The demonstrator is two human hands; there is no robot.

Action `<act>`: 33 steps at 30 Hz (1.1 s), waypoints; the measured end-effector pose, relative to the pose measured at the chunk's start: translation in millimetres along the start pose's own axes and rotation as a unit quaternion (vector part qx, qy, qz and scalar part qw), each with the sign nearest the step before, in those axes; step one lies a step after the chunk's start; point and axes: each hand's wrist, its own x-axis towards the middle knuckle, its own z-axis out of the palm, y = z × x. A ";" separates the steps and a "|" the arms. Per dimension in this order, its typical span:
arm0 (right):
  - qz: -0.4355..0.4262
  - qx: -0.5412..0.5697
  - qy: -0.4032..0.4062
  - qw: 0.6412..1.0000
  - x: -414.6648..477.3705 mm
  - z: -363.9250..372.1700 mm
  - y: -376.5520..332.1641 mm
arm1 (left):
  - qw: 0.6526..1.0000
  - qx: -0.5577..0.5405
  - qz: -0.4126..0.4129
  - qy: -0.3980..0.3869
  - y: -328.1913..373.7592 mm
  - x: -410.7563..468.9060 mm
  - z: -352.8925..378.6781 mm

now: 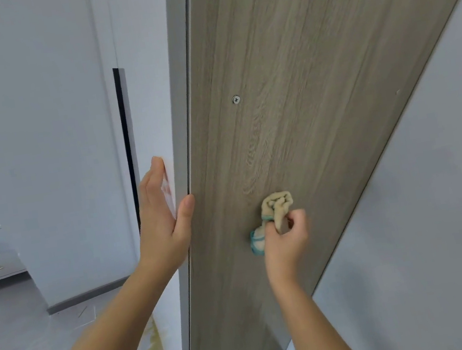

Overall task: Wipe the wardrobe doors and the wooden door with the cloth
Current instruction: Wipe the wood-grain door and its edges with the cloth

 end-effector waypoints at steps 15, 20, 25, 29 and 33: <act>-0.244 -0.046 -0.141 0.958 -95.5 19.9 -21.5 | 0.994 -0.022 -0.103 -0.001 -18.4 -43.1 -12.2; -0.226 -0.036 -0.114 0.967 -59.7 7.7 -0.4 | 0.993 -0.077 -0.078 0.040 -10.9 -37.9 18.8; -0.043 -0.036 0.041 0.998 38.1 -13.6 39.6 | 0.991 -0.097 -0.063 0.074 -16.0 -34.3 33.6; 0.042 -0.087 0.093 0.991 120.3 -33.3 68.1 | 0.995 -0.042 -0.041 0.075 -26.4 -32.1 32.8; 0.075 -0.119 0.118 0.983 188.5 -50.4 86.8 | 0.996 -0.023 -0.033 0.075 -30.8 -31.3 33.8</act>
